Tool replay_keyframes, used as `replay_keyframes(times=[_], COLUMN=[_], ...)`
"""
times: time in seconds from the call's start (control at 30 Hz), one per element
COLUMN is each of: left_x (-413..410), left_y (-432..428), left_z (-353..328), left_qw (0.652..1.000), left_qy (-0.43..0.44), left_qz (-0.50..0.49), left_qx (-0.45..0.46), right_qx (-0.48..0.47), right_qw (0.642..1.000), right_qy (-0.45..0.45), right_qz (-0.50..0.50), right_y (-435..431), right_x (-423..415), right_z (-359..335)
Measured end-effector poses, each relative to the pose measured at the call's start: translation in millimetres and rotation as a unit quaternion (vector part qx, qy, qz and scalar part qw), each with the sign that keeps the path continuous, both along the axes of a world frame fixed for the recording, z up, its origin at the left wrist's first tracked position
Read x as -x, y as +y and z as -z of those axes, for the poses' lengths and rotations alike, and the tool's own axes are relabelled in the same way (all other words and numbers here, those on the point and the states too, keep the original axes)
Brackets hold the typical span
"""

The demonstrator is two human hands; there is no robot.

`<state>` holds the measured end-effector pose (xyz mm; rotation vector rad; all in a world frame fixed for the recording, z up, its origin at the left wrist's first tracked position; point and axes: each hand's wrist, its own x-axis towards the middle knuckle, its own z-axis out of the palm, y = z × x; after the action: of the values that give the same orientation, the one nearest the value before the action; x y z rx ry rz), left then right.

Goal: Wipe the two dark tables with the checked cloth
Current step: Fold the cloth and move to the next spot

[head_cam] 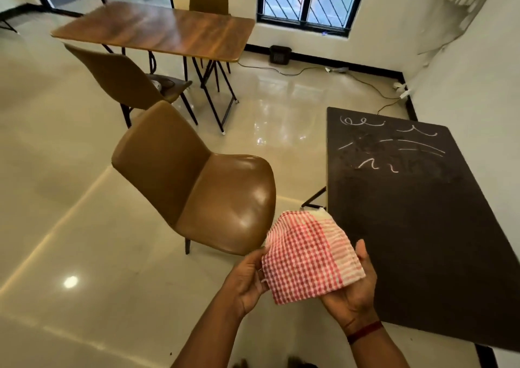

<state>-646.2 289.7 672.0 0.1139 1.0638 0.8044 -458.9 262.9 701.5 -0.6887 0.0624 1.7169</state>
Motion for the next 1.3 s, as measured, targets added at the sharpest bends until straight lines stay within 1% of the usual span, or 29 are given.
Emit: replay_keyframes(times=[0.1,0.13,0.17,0.23,0.27,0.3,0.33,0.4,0.43,0.47,0.5,0.57,0.67,0.73,0.83,1.0,1.17,1.3], left_x=[30.7,40.3,49.5,66.3,76.4,85.9,95.8,116.0,126.9,136.9,147.2,166.6,197.8,218.7,254.2,315.4,376.5,412.1], left_y=[23.8,32.6,41.6,57.5,67.8,78.7,91.0,114.7,128.5,142.0,156.5,184.7,229.8,256.1,297.2,368.8,432.2,471.3], left_z=[0.3,-0.6,-1.3,-0.6,0.1,0.7,1.4,-1.1,-3.7,-8.1,-13.1,-21.6,-30.6,-36.5,-40.1,-35.4,-41.9,-52.0], left_qw=[0.999,0.998,0.996,0.990,0.985,0.977,0.968,0.953,0.948,0.944,0.941,0.938,0.935,0.931,0.915,0.862,0.786,0.723], left_qy=[0.037,0.054,0.075,0.127,0.161,0.202,0.241,0.288,0.303,0.314,0.322,0.328,0.332,0.336,0.347,0.388,0.452,0.487], left_qz=[-0.024,-0.029,-0.038,-0.041,-0.031,-0.014,-0.003,0.011,0.013,0.016,0.016,0.013,0.027,0.043,0.087,0.186,0.260,0.312], left_qx=[-0.030,-0.034,-0.035,-0.042,-0.053,-0.065,-0.075,-0.092,-0.097,-0.100,-0.101,-0.109,-0.122,-0.139,-0.187,-0.267,-0.333,-0.378], right_qx=[0.018,0.001,-0.026,-0.040,-0.031,-0.010,0.037,0.030,0.030,0.031,0.037,0.048,0.040,0.036,0.029,0.052,0.107,0.153], right_qw=[0.999,0.998,0.996,0.988,0.980,0.969,0.957,0.946,0.933,0.921,0.914,0.903,0.880,0.874,0.871,0.863,0.863,0.856], right_qy=[-0.019,-0.045,-0.052,-0.127,-0.175,-0.214,-0.234,-0.268,-0.292,-0.311,-0.326,-0.362,-0.418,-0.439,-0.456,-0.489,-0.494,-0.492], right_qz=[-0.033,-0.048,-0.068,-0.083,-0.091,-0.121,-0.170,-0.180,-0.208,-0.233,-0.238,-0.228,-0.222,-0.208,-0.181,-0.112,-0.006,0.050], right_y=[18.5,24.5,31.7,51.7,67.3,83.3,98.1,132.9,150.0,166.4,181.8,210.3,250.5,274.6,310.8,355.8,380.4,388.8], right_x=[12.1,16.2,19.8,30.7,44.4,57.2,64.0,82.1,93.7,105.8,115.9,135.1,164.4,183.6,215.4,276.6,349.4,404.6], right_z=[8.6,16.1,26.9,24.9,18.7,15.2,14.3,20.5,17.5,14.1,12.3,6.5,3.4,1.6,-0.5,-1.0,-7.4,-8.8])
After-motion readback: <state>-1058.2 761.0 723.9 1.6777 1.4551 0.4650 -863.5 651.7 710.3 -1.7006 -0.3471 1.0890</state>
